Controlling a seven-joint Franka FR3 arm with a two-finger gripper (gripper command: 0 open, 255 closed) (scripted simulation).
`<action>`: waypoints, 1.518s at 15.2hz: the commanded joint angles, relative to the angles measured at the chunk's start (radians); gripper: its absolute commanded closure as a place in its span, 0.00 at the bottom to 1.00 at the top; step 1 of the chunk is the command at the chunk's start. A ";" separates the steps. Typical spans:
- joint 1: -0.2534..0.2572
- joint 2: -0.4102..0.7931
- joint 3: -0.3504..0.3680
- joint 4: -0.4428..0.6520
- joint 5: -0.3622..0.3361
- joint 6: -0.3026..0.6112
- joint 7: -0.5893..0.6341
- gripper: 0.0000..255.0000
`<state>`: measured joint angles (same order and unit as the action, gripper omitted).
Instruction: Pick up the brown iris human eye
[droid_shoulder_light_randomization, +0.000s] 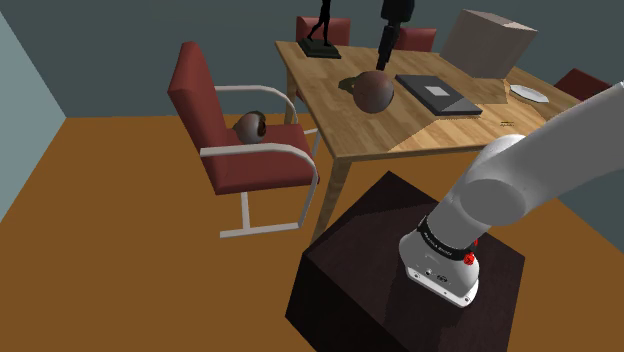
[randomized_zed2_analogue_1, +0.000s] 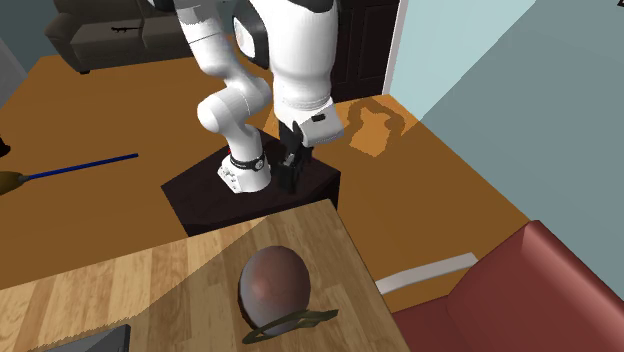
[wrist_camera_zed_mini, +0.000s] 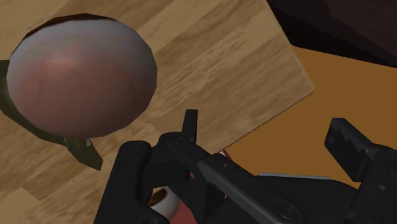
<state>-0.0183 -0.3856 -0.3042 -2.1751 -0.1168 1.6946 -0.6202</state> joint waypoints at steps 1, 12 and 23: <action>0.001 0.070 -0.040 0.044 0.010 0.018 -0.076 0.00; -0.049 0.557 -0.165 0.396 0.196 0.053 -0.478 0.00; -0.158 0.883 -0.134 0.680 0.322 0.025 -0.659 0.00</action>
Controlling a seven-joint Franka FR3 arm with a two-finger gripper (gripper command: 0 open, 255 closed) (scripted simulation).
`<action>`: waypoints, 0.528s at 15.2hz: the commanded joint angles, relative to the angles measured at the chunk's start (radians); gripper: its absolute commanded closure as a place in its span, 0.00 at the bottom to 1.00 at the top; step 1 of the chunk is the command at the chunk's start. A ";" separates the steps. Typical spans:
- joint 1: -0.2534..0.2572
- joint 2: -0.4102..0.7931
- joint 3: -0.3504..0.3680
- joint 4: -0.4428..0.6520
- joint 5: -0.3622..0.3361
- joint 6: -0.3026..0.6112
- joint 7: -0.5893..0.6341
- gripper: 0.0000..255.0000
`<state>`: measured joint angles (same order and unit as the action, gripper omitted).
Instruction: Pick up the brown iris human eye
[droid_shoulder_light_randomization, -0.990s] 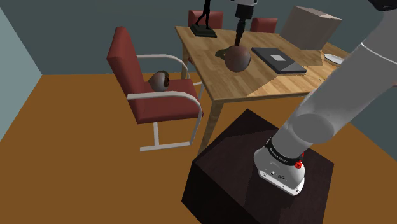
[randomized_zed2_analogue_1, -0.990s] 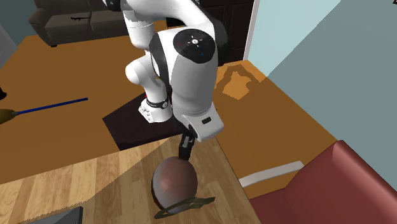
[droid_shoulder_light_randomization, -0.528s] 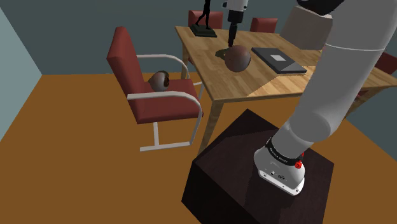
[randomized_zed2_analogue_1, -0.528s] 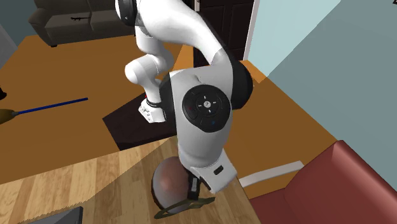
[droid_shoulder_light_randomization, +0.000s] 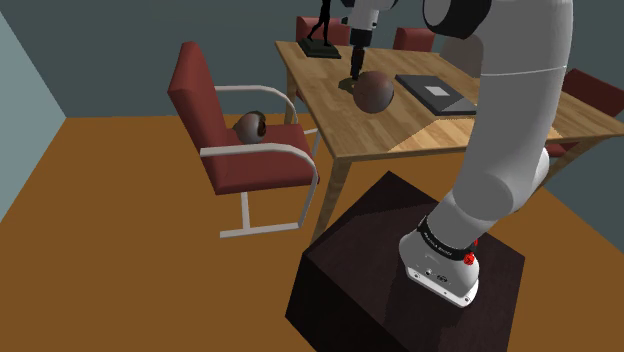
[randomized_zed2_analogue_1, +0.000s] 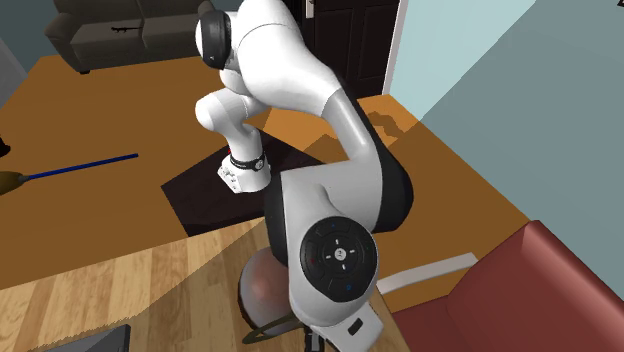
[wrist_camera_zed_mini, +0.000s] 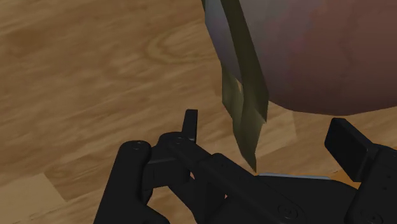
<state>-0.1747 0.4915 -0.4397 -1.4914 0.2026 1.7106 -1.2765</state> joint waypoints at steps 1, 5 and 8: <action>-0.001 0.009 0.002 -0.012 0.004 0.021 -0.004 0.00; -0.001 0.020 0.005 -0.032 0.009 0.050 -0.007 0.00; -0.004 0.025 0.005 -0.024 0.010 0.048 -0.009 1.00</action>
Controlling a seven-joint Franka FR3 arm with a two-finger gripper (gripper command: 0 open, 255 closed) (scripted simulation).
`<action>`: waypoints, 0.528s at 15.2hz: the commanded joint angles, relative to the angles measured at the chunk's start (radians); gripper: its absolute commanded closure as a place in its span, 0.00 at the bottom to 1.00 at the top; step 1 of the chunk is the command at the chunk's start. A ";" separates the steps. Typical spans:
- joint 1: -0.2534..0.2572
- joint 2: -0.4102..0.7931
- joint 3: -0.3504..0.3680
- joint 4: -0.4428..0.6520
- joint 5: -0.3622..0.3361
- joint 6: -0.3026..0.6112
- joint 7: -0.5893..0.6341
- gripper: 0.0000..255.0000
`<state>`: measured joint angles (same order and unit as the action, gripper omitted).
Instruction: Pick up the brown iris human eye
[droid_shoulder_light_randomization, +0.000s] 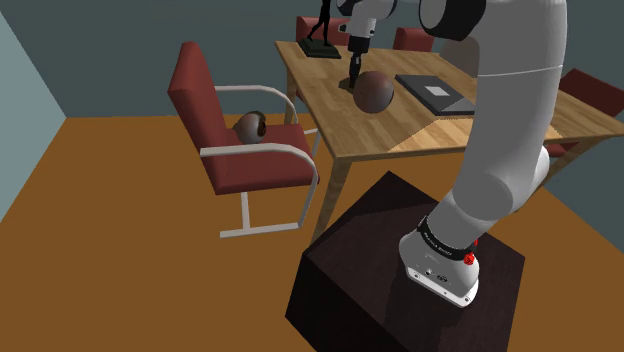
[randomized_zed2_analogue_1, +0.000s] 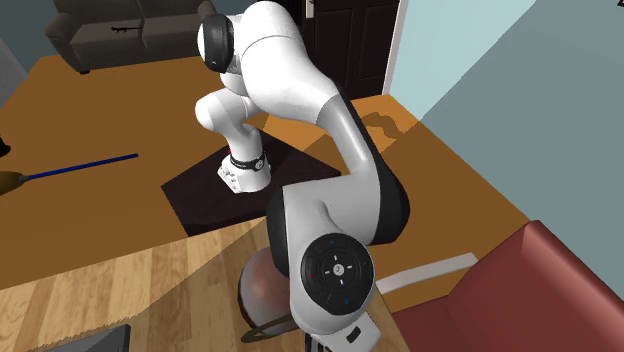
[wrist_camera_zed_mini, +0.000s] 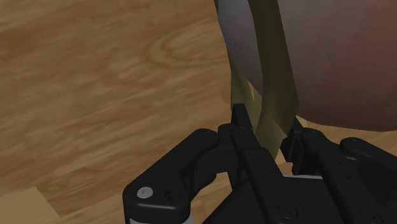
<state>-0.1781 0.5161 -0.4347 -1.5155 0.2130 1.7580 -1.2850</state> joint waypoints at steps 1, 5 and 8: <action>0.000 0.001 0.000 0.000 0.000 0.000 0.000 1.00; 0.000 0.000 0.000 -0.001 0.000 0.000 0.000 1.00; 0.002 -0.009 -0.002 0.000 -0.003 -0.009 0.003 1.00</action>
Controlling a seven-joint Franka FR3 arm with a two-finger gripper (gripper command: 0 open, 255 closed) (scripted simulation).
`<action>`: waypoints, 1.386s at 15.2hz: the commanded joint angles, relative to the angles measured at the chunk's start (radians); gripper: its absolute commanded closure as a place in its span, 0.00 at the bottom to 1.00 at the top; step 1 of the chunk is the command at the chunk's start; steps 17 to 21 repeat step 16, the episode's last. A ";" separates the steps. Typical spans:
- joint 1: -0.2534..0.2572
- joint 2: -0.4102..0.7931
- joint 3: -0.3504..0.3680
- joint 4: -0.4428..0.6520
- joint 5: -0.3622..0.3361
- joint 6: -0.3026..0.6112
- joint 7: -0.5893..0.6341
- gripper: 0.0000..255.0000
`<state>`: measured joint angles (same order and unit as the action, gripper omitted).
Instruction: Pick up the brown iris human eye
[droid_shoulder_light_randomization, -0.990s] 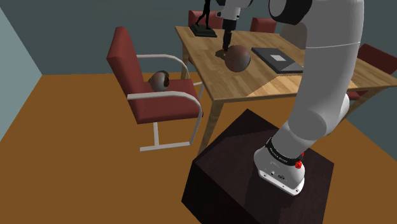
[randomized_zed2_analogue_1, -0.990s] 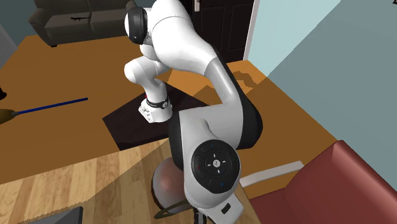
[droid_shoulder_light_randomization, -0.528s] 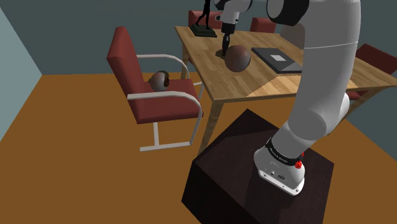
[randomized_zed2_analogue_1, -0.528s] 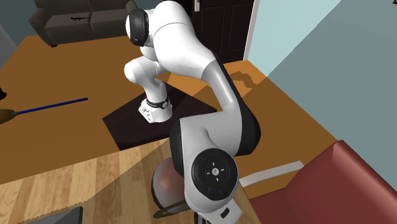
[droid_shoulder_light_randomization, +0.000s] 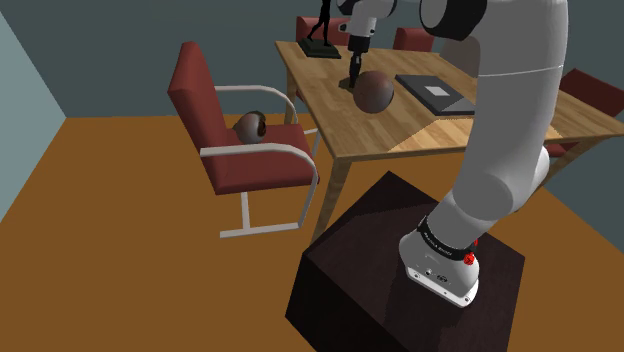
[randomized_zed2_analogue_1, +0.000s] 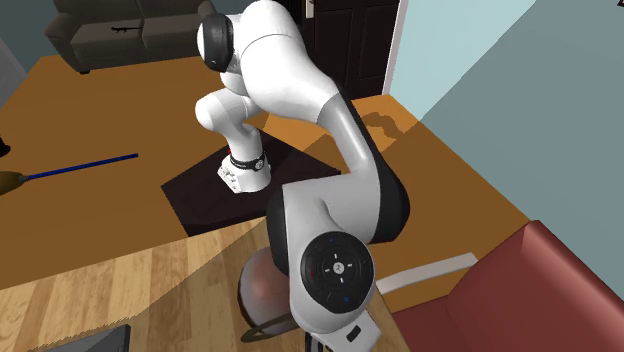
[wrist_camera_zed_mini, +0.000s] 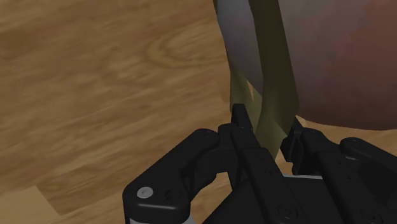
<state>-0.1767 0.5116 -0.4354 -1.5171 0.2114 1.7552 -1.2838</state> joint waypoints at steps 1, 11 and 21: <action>0.001 -0.009 -0.002 0.009 -0.004 -0.017 0.003 1.00; -0.004 -0.036 -0.010 0.105 -0.017 -0.137 0.014 1.00; -0.007 -0.040 -0.011 0.142 -0.020 -0.177 0.016 1.00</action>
